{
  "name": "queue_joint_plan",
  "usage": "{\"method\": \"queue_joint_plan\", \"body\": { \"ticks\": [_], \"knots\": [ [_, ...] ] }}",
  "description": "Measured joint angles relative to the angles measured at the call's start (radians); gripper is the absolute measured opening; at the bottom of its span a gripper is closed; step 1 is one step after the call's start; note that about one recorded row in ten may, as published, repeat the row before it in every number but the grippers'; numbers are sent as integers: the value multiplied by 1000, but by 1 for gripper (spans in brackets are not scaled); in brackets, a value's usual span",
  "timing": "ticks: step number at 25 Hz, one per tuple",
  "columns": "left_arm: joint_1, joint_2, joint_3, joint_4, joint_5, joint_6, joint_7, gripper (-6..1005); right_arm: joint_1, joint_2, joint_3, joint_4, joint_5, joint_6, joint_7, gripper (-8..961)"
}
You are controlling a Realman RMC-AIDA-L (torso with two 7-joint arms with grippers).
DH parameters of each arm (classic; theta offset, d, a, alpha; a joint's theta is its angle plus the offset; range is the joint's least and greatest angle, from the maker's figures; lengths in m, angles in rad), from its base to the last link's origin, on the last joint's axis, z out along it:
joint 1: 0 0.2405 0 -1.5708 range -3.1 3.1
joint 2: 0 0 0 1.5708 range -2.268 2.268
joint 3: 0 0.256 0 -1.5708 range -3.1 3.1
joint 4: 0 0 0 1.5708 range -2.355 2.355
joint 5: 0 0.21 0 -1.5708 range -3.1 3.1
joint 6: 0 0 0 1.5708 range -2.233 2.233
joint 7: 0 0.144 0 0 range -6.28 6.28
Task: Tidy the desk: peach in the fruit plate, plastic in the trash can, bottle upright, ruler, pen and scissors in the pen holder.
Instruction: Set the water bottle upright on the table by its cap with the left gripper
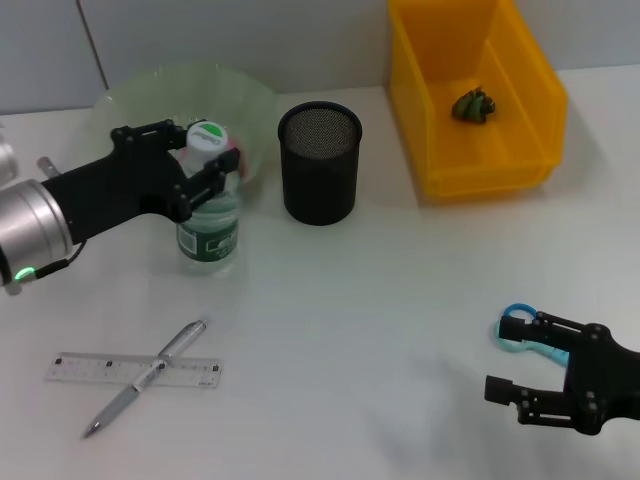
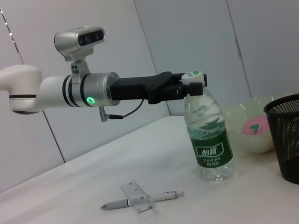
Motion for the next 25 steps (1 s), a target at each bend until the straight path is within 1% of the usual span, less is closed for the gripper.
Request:
{"method": "queue_joint_plan", "body": {
  "ticks": [9,17,25],
  "knots": [
    [3,0,-27,-38,-25,11,6,493,5,1,0,6,-4,2,2,784],
    [-1,-1,-27,-42,-25,29,14,499,5,1,0,8,-5,3,2,781],
    [-9,0,-36,-55,-58,21,18,505,6,1,0,8,-8,3,2,777]
  ]
}}
